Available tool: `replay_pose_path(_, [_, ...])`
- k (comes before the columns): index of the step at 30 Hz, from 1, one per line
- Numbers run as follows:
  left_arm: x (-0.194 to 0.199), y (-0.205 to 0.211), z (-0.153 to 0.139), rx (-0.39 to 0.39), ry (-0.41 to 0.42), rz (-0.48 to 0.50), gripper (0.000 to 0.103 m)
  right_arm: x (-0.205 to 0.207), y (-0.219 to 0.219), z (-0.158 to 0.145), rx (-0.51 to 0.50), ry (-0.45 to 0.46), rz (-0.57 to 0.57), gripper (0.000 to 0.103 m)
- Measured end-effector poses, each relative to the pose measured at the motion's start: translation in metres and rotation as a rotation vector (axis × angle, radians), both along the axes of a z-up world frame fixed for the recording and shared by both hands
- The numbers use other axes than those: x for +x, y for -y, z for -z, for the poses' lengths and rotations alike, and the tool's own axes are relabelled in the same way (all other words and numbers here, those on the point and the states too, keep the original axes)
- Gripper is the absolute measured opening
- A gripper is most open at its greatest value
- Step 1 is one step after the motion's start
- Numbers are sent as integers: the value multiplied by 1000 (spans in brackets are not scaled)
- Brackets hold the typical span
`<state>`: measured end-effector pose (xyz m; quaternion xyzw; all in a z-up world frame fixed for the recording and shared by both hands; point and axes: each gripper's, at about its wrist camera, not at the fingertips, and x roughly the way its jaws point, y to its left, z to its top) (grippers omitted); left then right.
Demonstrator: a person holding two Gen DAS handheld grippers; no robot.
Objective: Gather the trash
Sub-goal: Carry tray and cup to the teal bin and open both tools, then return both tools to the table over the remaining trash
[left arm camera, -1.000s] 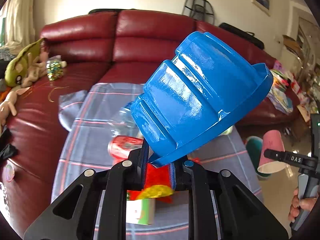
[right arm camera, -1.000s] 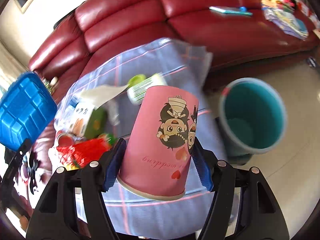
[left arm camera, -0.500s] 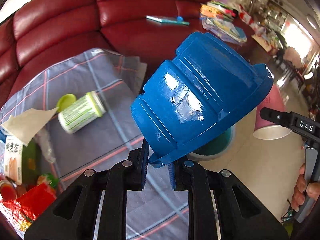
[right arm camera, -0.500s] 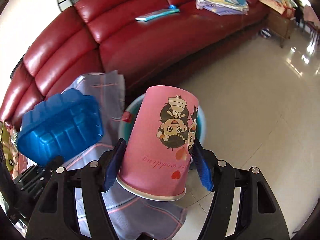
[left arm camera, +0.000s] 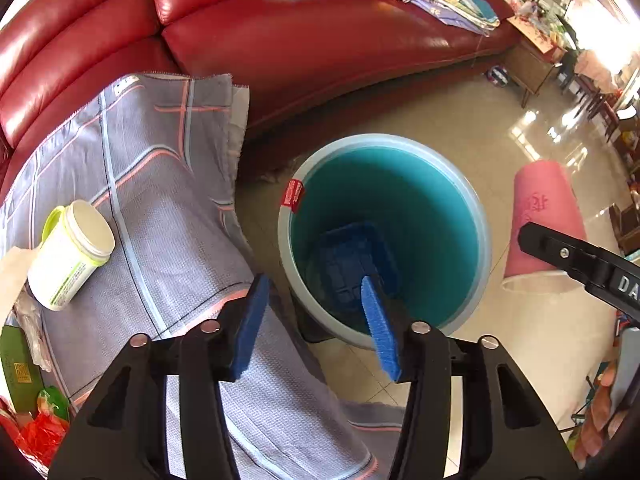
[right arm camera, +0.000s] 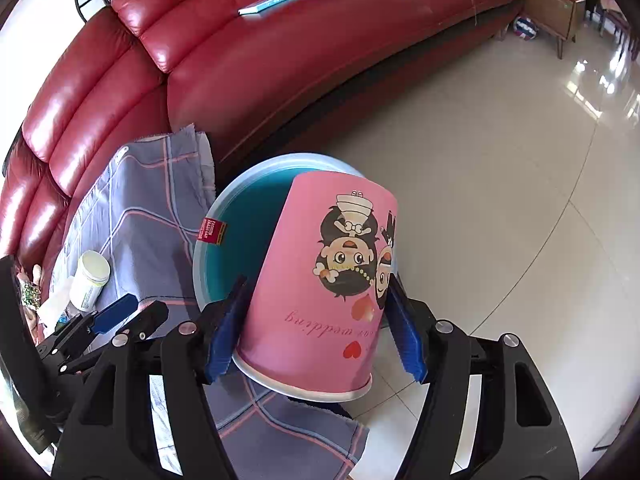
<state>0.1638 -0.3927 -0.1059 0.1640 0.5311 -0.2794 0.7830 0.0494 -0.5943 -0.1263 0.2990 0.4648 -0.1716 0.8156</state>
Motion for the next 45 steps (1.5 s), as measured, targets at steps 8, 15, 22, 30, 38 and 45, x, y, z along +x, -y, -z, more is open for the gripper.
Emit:
replay_pose_path(8, [-8, -30, -14, -42, 37, -51, 93, 18, -9, 10, 8, -25, -31, 64])
replay_pose_path(15, [-11, -54, -31, -90, 45, -65, 99, 40, -27, 11, 8, -55, -89, 76])
replay_pose_path(22, [-14, -75, -38, -120, 28, -87, 99, 42, -38, 4, -5, -70, -71, 88])
replay_pose_path(30, [-18, -101, -49, -158, 26, -111, 99, 33, -49, -6, -37, -109, -49, 92])
replay_pose_path(38, [-32, -130, -64, -183, 38, -130, 99, 21, -79, -26, -89, -109, -80, 92])
replay_pose_path(45, [-48, -172, -82, -211, 64, -168, 99, 13, -122, -45, -130, -101, -142, 92])
